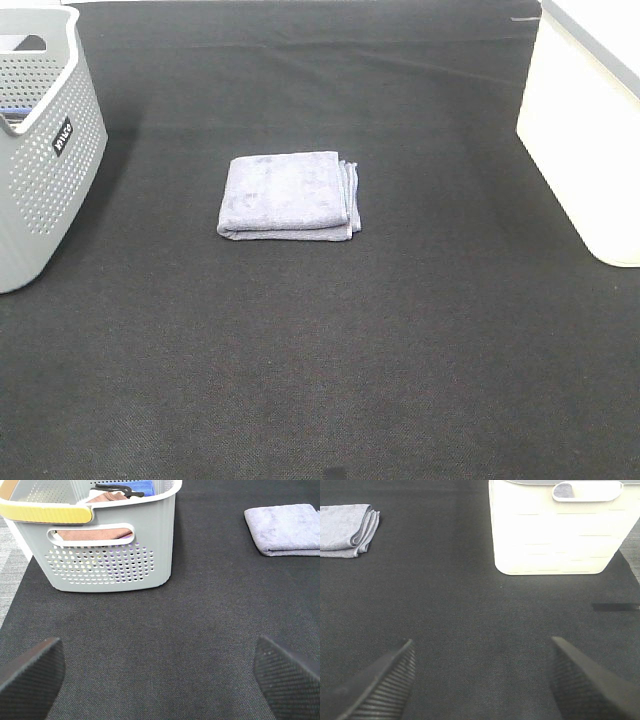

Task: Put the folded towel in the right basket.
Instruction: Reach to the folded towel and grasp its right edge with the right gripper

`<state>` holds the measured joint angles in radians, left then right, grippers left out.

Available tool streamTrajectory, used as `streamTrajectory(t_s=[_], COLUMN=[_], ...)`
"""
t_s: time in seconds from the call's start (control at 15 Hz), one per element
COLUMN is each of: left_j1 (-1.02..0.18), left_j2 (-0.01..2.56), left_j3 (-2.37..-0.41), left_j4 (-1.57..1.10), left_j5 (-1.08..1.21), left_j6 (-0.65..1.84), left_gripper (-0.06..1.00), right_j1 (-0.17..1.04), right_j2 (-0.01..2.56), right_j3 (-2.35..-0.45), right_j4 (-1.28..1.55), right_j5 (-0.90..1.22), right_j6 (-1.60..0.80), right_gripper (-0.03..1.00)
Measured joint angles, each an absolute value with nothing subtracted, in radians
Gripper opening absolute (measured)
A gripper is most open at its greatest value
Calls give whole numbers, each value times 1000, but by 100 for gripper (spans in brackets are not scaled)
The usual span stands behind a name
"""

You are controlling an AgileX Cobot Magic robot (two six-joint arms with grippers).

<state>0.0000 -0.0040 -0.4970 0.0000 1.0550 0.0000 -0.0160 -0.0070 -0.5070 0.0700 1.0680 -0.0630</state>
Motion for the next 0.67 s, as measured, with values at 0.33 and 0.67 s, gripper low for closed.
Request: streamTrajectory(t_s=[0.33, 0.67], left_j1=[0, 0], left_j2=[-4, -4], left_j3=[-497, -497], left_j4=[0, 0], left_j5=[1055, 1055], left_j6=[0, 0], left_gripper=[97, 97], right_j1=[-16, -16], right_j2=[-7, -7], right_j3=[-507, -507], right_j4=[70, 70], right_j5=[1068, 1068], right_j6=[-63, -63], right_gripper=[70, 70])
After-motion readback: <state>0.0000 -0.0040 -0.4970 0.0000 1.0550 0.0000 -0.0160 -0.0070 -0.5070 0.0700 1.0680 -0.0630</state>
